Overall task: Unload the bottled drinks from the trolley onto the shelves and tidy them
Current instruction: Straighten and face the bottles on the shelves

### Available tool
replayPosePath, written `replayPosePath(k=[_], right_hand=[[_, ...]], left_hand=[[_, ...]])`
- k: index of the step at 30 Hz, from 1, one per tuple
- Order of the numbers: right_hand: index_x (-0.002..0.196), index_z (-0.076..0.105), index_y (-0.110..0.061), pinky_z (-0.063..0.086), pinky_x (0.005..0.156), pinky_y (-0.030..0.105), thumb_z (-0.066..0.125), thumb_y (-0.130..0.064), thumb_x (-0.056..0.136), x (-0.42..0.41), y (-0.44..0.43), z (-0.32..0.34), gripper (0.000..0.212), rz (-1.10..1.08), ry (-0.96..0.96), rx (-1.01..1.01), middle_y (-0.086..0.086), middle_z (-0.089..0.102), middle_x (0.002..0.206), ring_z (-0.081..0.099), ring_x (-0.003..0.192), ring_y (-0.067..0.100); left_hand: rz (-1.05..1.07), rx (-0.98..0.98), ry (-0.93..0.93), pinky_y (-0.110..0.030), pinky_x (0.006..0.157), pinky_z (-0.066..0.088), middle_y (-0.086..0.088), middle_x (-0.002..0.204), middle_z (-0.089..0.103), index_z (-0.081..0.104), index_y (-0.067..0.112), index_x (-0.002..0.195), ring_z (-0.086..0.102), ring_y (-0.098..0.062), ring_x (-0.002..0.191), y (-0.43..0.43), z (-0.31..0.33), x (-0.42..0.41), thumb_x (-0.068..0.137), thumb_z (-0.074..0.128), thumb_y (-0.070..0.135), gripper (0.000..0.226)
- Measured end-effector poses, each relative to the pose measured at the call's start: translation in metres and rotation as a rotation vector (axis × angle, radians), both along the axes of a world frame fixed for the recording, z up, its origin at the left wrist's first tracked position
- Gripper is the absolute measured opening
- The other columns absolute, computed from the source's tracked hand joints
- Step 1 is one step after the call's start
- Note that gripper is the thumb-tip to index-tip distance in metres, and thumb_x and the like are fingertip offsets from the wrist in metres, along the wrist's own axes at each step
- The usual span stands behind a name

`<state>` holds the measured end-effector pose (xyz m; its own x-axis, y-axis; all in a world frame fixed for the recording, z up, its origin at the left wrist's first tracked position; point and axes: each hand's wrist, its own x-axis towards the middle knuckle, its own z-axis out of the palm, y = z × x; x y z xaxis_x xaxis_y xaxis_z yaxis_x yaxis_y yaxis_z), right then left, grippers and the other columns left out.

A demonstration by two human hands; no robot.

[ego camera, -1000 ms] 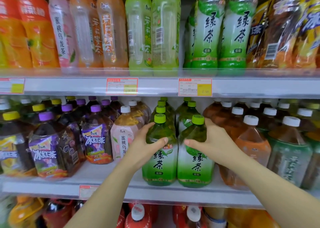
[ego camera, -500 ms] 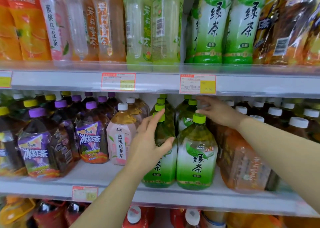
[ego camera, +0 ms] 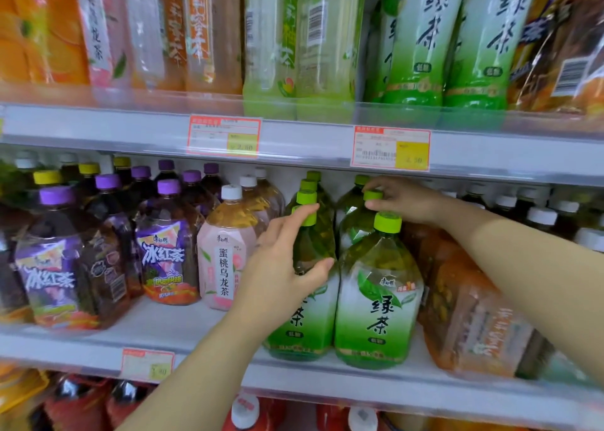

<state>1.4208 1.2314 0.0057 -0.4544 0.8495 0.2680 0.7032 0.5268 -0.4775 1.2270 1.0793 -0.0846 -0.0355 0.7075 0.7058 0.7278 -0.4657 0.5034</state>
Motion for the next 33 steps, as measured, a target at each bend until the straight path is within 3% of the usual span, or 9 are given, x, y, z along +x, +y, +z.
replayPosePath(k=[5,10,13,17,18,20,22,27,33], right_hand=[[0.117,0.055,-0.012,0.042,0.077,0.01,0.061,-0.019,0.088,0.006,-0.025,0.003,0.031,0.094,0.031,-0.05,0.005,0.06,0.112,0.056,0.106,0.018],[0.124,0.054,-0.022,0.044,0.095,0.03,0.052,-0.044,0.09,0.01,-0.02,0.011,0.04,0.014,0.087,-0.094,-0.005,0.059,0.118,0.054,0.11,0.014],[0.125,0.05,0.003,0.041,0.066,0.003,0.047,-0.015,0.096,-0.002,-0.01,0.017,0.035,0.001,0.183,-0.065,0.004,0.062,0.101,0.062,0.094,0.005],[0.099,0.052,-0.005,0.036,0.046,0.0,0.034,0.01,0.095,-0.017,0.015,0.016,0.024,0.009,0.295,-0.14,-0.015,0.065,0.058,0.054,0.046,-0.013],[0.1,0.054,0.002,0.036,0.045,0.001,0.035,0.011,0.095,-0.021,0.026,0.014,0.022,0.01,0.216,-0.124,-0.003,0.069,0.069,0.058,0.053,-0.013],[0.121,0.045,0.017,0.04,0.055,0.0,0.043,0.005,0.094,-0.026,0.042,0.012,0.03,-0.006,0.095,-0.098,0.025,0.059,0.115,0.063,0.103,0.012],[0.13,0.043,0.009,0.044,0.088,0.018,0.055,-0.006,0.091,-0.026,0.06,0.009,0.043,-0.049,0.001,0.005,0.025,0.048,0.134,0.046,0.124,0.034],[0.126,0.052,0.0,0.034,0.1,0.033,0.062,-0.008,0.087,-0.027,0.085,0.001,0.042,-0.034,-0.015,0.184,0.019,0.051,0.133,0.046,0.125,0.032],[0.124,0.052,0.0,0.035,0.072,0.016,0.06,-0.007,0.088,-0.022,0.069,0.002,0.037,-0.021,-0.03,0.156,0.019,0.054,0.128,0.048,0.104,0.018]], left_hand=[[0.001,-0.018,0.006,-0.025,0.086,0.039,0.016,0.121,0.041,0.023,0.059,0.127,0.045,-0.01,0.112,-0.002,0.001,0.0,0.081,0.066,0.037,0.067],[0.001,-0.036,0.018,-0.027,0.087,0.039,0.014,0.121,0.041,0.022,0.058,0.128,0.045,-0.012,0.113,-0.002,0.002,-0.001,0.081,0.065,0.039,0.067],[-0.008,-0.056,0.015,-0.033,0.091,0.044,0.011,0.126,0.043,0.02,0.06,0.127,0.046,-0.014,0.114,-0.004,0.003,0.0,0.082,0.065,0.04,0.066],[0.0,-0.054,0.021,-0.04,0.09,0.047,0.012,0.127,0.042,0.019,0.061,0.126,0.048,-0.013,0.111,-0.005,0.003,0.0,0.082,0.064,0.042,0.067],[-0.002,-0.05,0.019,-0.04,0.088,0.047,0.013,0.126,0.042,0.019,0.061,0.126,0.048,-0.013,0.11,-0.004,0.002,0.0,0.081,0.064,0.042,0.066],[-0.002,-0.036,0.02,-0.04,0.087,0.048,0.013,0.125,0.041,0.019,0.061,0.126,0.048,-0.012,0.108,-0.003,0.001,-0.001,0.081,0.064,0.042,0.066],[0.0,-0.02,0.012,-0.037,0.089,0.046,0.014,0.123,0.041,0.02,0.06,0.126,0.048,-0.012,0.108,-0.001,-0.001,-0.001,0.081,0.064,0.042,0.066],[0.002,0.008,0.006,-0.03,0.088,0.043,0.017,0.123,0.041,0.021,0.06,0.126,0.047,-0.01,0.109,0.002,-0.004,-0.001,0.08,0.064,0.043,0.065],[0.004,-0.008,0.016,-0.034,0.087,0.045,0.016,0.122,0.041,0.02,0.06,0.126,0.047,-0.011,0.108,-0.001,-0.003,-0.001,0.081,0.064,0.042,0.066]])
